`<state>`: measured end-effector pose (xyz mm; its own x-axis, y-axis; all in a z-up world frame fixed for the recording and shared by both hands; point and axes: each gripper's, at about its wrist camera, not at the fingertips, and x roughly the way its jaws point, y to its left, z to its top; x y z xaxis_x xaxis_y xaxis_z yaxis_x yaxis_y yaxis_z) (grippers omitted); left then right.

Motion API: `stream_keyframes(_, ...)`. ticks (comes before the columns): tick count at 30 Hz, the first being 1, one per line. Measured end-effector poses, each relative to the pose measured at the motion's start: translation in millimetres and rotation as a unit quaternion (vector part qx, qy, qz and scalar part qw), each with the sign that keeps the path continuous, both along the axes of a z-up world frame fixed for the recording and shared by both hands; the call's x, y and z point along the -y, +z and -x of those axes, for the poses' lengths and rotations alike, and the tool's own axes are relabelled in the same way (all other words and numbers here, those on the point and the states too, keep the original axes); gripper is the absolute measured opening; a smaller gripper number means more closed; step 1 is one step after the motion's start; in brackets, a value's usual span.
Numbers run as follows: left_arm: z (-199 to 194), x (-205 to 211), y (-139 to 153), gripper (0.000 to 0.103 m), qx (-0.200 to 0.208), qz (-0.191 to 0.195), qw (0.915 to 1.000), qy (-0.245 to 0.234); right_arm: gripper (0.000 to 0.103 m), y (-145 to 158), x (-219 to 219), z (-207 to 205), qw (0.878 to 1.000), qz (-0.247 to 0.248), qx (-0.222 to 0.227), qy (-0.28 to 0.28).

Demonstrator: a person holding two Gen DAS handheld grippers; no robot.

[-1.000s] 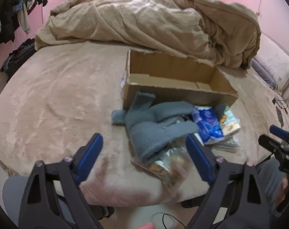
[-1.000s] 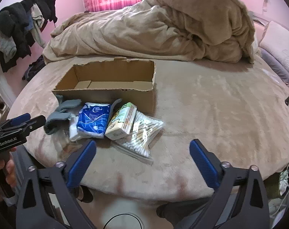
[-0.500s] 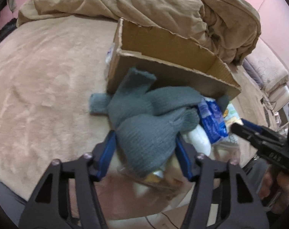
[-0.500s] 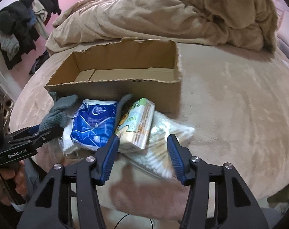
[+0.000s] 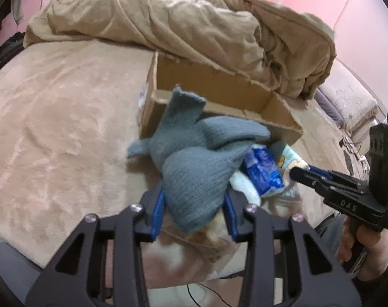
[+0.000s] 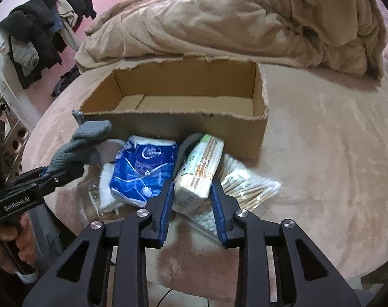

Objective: Organize objects
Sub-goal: 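Grasp the grey knit gloves with the left gripper while the right grasps the white tissue pack, both into box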

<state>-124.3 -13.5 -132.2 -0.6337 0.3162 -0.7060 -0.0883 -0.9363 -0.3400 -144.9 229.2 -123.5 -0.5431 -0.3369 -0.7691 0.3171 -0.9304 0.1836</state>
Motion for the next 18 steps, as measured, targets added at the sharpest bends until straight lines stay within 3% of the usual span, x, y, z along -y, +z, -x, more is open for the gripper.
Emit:
stream_keyframes(12,-21.6,4.0,66.0,0.04,-0.032,-0.003,0.9995,0.007,0.028,46.5,-17.3,-26.4,0.999,0.004,-0.04,-0.005)
stream_keyframes(18,-10.1,-11.2,101.1,0.04,-0.057,0.0,0.9984,-0.007,0.028,80.3,-30.9,-31.1,0.997,0.008,-0.076,-0.015)
